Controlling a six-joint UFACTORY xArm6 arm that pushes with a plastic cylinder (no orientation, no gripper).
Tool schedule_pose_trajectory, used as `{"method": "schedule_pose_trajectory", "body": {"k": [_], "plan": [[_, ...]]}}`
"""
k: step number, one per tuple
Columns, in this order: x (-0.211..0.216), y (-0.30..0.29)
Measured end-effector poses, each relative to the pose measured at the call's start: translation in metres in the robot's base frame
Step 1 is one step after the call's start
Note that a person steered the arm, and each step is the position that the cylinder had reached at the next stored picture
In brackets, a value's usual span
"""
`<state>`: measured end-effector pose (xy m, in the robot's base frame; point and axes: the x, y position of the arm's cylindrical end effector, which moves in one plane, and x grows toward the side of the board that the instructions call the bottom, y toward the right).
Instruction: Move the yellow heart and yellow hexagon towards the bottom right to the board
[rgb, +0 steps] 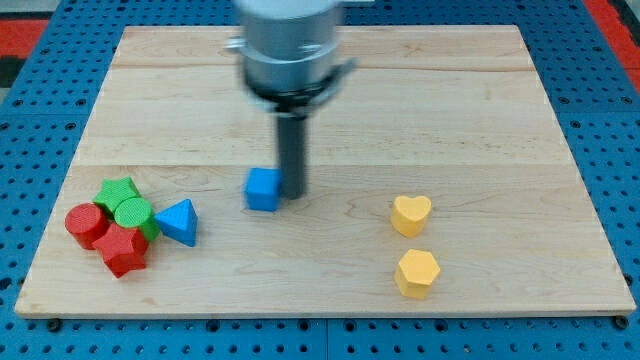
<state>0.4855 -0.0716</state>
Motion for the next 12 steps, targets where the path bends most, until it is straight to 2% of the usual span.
{"method": "schedule_pose_trajectory", "body": {"k": [1, 3, 4, 6, 7, 8, 9, 10, 11, 12], "plan": [[0.009, -0.015], [0.011, 0.105], [0.029, 0.128], [0.037, 0.232], [0.058, 0.233], [0.054, 0.142], [0.1, 0.096], [0.132, 0.146], [0.105, 0.154], [0.099, 0.159]]}}
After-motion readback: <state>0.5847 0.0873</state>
